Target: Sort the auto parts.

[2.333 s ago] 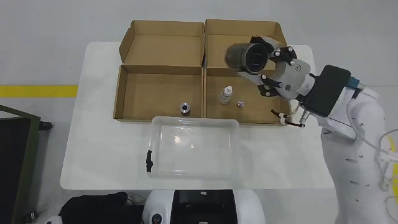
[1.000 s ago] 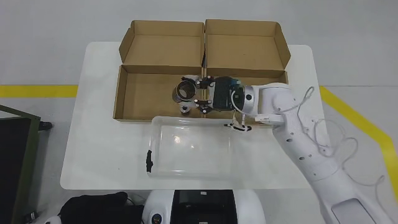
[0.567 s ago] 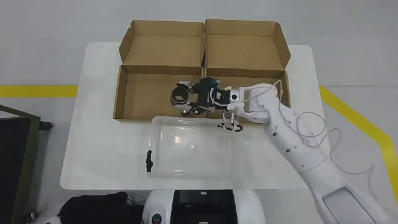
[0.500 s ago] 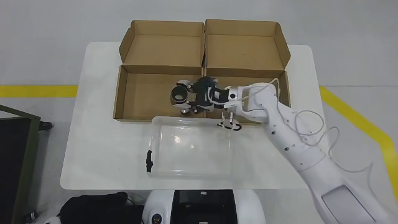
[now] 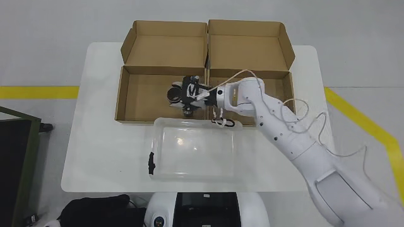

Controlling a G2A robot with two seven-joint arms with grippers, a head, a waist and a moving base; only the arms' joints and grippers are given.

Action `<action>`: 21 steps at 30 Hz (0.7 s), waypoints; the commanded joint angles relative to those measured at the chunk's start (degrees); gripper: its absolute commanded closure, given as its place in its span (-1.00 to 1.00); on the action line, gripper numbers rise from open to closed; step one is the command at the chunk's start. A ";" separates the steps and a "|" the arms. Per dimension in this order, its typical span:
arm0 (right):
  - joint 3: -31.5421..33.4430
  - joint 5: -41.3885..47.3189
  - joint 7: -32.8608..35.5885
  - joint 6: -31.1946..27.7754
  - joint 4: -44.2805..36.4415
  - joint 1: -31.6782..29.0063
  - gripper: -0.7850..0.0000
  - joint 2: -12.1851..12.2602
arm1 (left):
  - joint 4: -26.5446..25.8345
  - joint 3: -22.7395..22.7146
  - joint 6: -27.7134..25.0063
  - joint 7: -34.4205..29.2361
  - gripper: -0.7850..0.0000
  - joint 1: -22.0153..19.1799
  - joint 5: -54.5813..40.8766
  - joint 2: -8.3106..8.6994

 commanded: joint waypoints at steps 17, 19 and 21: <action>-6.74 -0.13 1.37 0.50 14.59 7.20 1.00 -6.54 | 0.00 0.00 0.00 0.00 -1.00 0.00 0.00 0.00; -7.01 -0.13 1.33 0.39 15.59 7.51 1.00 -7.03 | 0.00 0.00 0.00 0.00 -1.00 0.00 0.00 0.00; -7.25 -0.20 1.19 0.23 16.54 7.69 0.87 -7.46 | 0.00 0.00 0.00 0.00 -1.00 0.00 0.00 0.00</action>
